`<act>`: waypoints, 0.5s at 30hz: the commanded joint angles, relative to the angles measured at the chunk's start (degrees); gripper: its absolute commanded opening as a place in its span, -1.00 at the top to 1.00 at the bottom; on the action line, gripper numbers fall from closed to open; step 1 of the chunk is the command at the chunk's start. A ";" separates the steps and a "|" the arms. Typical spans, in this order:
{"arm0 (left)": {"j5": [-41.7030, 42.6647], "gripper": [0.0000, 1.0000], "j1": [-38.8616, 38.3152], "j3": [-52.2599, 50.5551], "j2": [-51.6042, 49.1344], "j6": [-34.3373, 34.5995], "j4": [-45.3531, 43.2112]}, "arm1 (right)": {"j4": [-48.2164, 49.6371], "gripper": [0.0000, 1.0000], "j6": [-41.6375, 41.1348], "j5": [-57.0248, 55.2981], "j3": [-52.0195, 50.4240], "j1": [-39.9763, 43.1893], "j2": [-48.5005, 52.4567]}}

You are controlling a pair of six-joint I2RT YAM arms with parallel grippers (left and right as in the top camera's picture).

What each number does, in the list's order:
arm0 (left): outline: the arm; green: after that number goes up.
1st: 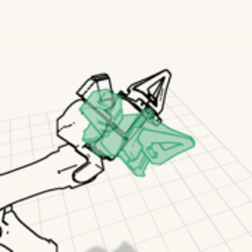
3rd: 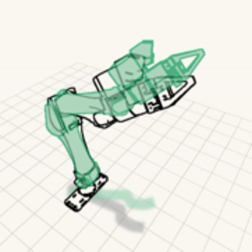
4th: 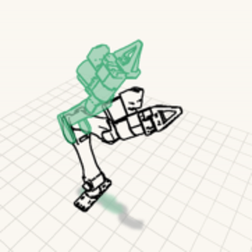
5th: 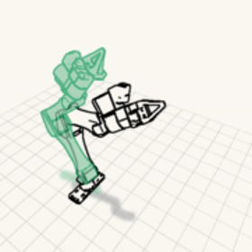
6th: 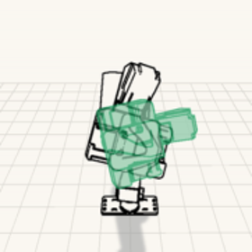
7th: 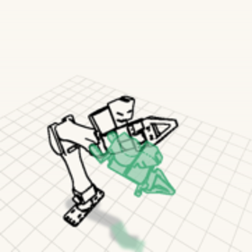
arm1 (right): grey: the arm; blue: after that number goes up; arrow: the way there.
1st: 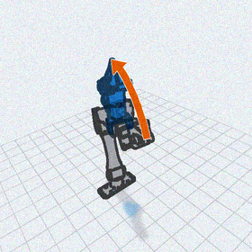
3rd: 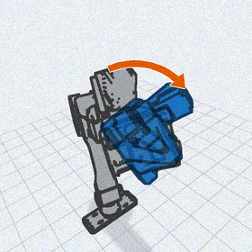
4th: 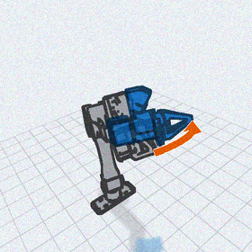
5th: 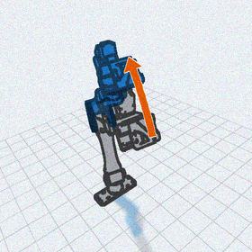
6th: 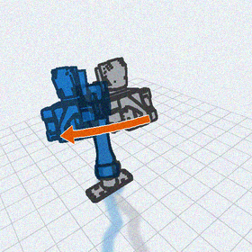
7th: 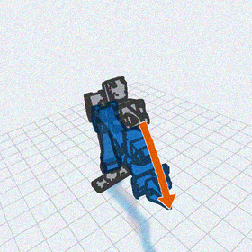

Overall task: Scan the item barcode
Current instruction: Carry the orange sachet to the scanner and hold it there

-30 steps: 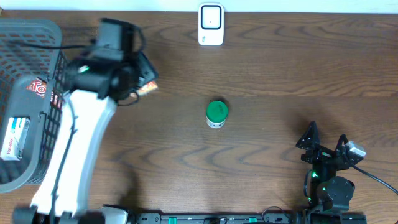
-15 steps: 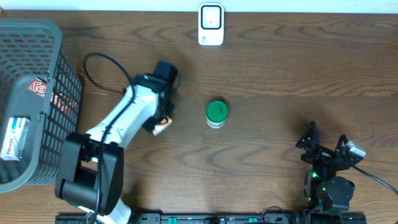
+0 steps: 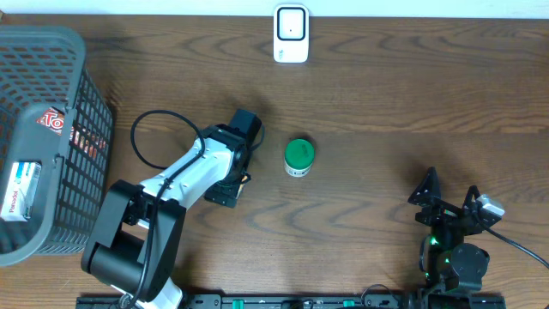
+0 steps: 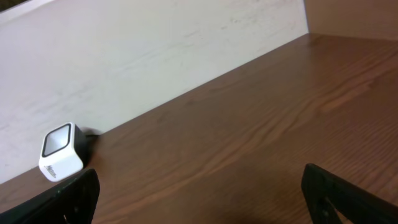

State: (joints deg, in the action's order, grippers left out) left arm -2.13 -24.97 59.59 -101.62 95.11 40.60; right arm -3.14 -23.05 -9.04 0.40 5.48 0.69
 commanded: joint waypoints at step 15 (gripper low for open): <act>-2.01 -0.85 0.02 -0.02 13.16 -11.17 -1.66 | -0.09 -0.98 -0.50 -0.55 -0.09 -0.44 -0.37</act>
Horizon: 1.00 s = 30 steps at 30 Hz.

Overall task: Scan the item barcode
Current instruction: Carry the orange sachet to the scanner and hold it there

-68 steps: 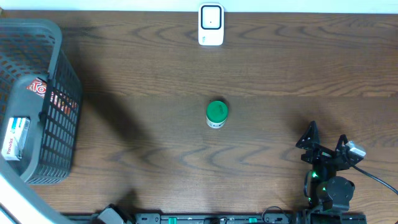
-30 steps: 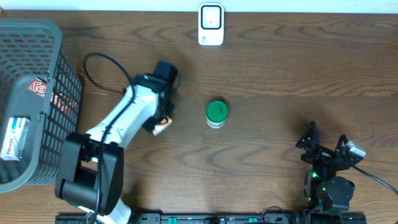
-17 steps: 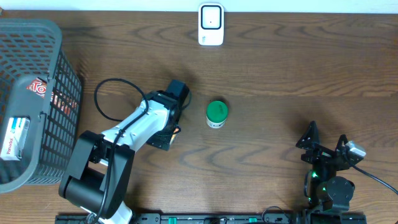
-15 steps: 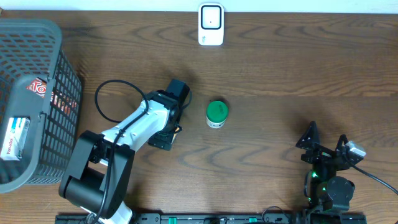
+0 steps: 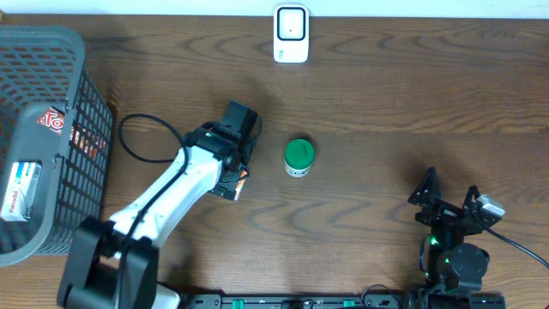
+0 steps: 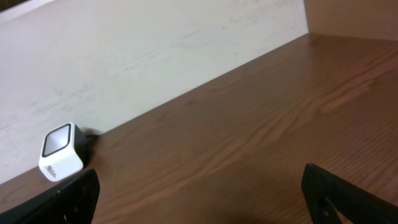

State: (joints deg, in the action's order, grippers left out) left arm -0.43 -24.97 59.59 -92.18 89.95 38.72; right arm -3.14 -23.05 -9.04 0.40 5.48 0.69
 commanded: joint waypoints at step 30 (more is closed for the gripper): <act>-11.34 0.85 0.46 -0.46 -10.80 -10.43 8.35 | -0.09 -0.99 -0.50 -0.55 -0.09 -0.44 -0.37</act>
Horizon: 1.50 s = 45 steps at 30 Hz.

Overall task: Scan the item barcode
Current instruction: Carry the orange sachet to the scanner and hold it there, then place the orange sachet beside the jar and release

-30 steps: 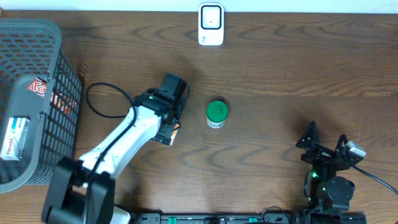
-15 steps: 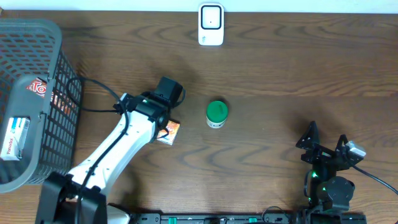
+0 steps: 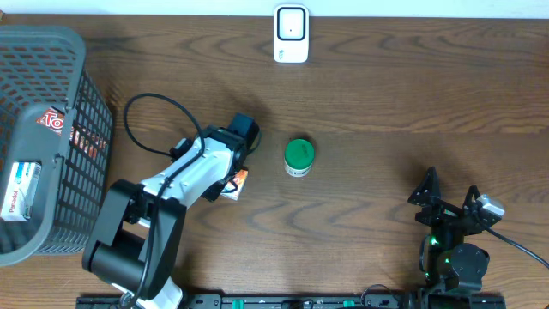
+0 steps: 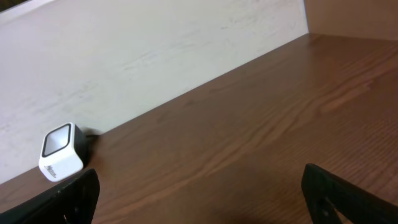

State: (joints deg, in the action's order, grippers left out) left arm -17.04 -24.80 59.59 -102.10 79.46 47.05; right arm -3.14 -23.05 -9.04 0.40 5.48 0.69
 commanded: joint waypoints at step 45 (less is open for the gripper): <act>3.89 -0.23 0.81 -0.44 35.32 -31.65 -17.79 | -0.09 -0.99 -0.50 -0.55 -0.09 -0.44 -0.37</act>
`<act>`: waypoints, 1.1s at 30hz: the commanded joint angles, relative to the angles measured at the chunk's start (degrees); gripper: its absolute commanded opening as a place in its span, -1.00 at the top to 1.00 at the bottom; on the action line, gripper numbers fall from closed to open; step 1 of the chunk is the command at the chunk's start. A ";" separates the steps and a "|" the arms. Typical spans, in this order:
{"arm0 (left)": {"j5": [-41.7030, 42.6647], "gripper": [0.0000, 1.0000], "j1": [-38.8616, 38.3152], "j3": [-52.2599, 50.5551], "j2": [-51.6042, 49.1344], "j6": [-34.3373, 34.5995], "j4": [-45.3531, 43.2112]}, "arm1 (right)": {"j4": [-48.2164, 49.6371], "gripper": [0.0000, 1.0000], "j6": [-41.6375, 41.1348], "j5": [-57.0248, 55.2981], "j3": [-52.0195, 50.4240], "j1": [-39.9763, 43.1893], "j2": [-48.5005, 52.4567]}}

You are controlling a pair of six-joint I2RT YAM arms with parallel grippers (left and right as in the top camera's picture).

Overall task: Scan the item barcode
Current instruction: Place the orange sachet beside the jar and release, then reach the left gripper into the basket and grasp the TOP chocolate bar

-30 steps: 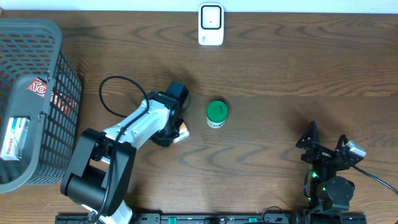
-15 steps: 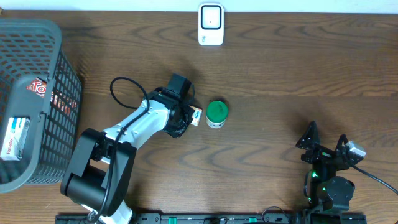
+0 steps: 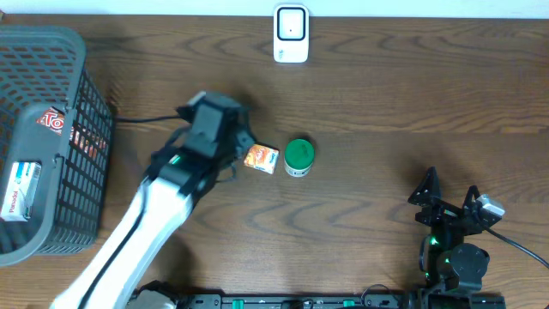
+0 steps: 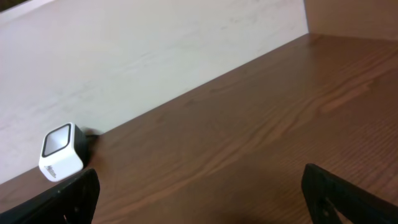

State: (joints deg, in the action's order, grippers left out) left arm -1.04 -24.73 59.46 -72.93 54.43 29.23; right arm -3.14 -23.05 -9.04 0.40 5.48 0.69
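My left gripper (image 3: 246,153) is shut on a small orange-and-white box (image 3: 262,159), holding it beside a green-lidded jar (image 3: 298,156) in the middle of the table. The arm looks large in the overhead view, so it seems raised off the table. The white barcode scanner (image 3: 291,33) stands at the far edge, with its window also showing in the right wrist view (image 4: 61,151). My right gripper (image 3: 450,206) rests open near the front right, nothing between its fingers (image 4: 71,194).
A grey mesh basket (image 3: 81,64) holding several packaged items stands at the far left. A pale wall (image 4: 155,56) runs along the far edge of the brown wooden table (image 3: 412,94).
The left gripper has risen and moved to the right and farther back. The orange box has gone with it, from the table left of the jar to right beside the jar.
The left gripper first sat low over a spot left of the green jar. Then the orange box showed at its fingertips on the table and stayed there. Now the gripper holds the box higher, beside the jar. The right arm never moved.
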 commanded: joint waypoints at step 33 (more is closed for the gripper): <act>-15.85 -0.75 59.28 1.44 8.83 -7.21 -3.19 | -0.09 -0.99 -0.50 -0.55 -0.09 -0.44 -0.35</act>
State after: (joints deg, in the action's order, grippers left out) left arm -22.04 34.15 59.51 -60.18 49.34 27.16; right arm -3.14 -23.05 -9.06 0.40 5.48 0.69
